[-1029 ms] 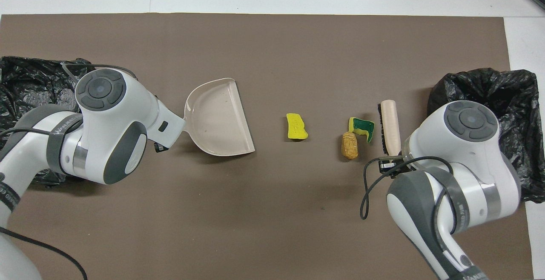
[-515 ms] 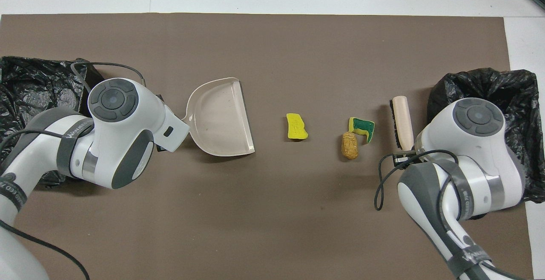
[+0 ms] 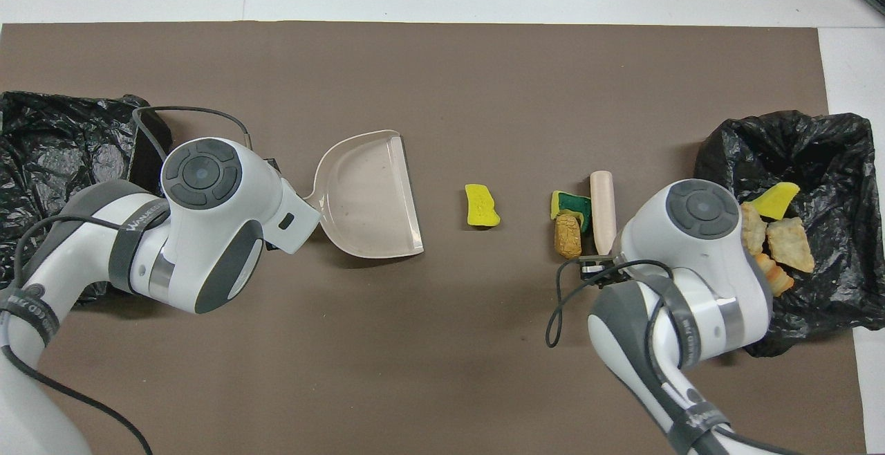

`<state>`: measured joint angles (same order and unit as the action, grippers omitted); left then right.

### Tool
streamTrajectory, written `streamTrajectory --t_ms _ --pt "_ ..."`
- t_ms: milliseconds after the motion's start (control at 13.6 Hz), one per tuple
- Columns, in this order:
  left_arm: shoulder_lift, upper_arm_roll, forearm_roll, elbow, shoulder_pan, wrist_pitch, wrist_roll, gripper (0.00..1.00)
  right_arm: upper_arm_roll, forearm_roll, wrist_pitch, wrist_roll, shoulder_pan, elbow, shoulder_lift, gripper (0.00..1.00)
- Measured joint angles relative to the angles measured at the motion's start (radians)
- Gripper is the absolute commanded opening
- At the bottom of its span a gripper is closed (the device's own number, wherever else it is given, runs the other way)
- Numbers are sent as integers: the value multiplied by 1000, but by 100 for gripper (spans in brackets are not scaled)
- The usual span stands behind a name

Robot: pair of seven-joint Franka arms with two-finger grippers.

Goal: Sweep and dump trash in bin
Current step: 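Sweep the remaining sponges and cork into the dustpan with the right gripper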

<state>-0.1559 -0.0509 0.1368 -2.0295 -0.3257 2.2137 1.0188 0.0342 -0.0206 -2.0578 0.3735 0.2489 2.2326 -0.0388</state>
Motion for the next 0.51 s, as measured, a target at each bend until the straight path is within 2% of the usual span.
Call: streamTrajectory --t_ms 221,515 --pt "0 0 0 -2 0 0 0 0 6 27 -51 220 115 -47 -77 0" --pt "0 0 0 -6 0 2 0 0 10 167 -52 245 178 -203 -175 0"
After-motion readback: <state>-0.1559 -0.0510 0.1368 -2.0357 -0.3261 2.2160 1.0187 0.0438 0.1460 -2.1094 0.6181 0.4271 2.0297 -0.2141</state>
